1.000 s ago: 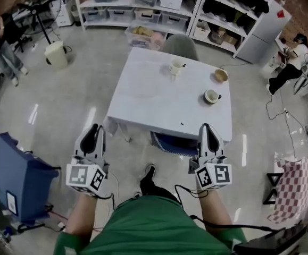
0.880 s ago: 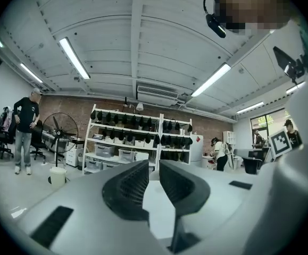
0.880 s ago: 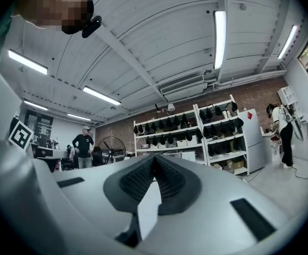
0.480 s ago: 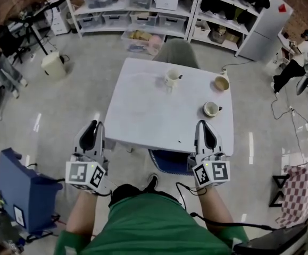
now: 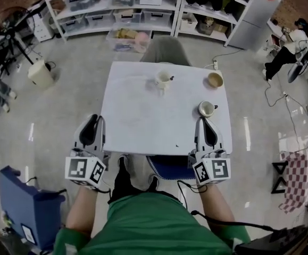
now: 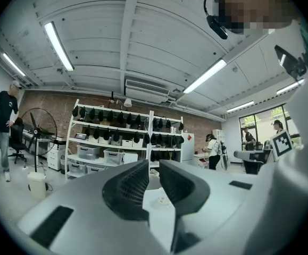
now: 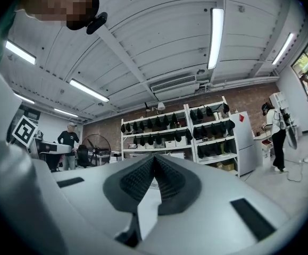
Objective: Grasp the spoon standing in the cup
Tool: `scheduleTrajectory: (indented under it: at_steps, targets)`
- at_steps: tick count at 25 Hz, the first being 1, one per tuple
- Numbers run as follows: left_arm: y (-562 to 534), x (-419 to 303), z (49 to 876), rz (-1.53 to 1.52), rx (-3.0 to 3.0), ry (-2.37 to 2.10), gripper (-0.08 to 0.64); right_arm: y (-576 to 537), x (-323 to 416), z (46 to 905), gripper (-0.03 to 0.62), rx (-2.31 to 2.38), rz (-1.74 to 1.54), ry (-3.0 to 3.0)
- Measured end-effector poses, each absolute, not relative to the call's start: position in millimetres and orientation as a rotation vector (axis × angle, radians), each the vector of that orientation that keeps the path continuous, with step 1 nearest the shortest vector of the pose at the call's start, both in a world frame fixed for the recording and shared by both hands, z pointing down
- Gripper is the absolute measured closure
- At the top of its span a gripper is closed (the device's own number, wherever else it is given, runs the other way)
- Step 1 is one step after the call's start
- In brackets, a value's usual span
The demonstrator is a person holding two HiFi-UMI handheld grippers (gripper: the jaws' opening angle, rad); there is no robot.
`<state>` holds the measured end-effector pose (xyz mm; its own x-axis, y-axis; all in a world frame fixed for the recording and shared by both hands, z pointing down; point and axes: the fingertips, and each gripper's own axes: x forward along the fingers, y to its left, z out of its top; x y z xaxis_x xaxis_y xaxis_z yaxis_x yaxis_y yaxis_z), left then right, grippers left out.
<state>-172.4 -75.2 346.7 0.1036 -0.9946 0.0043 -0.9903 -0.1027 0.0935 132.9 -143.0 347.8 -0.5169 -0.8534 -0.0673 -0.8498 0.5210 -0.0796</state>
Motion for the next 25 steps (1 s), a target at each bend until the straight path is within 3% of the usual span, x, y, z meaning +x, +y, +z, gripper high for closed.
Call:
scheduleTrajectory:
  at_steps: [15, 25]
  targets:
    - [-233, -278, 393, -0.06, 2.446, -1.689, 0.485, -293, 47, 422, 0.569, -1.849, -0.317, 2.4]
    - [-301, -298, 429, 0.049, 2.479, -1.544, 0.486, -381, 20, 496, 0.568, -1.967, -0.504, 2.32]
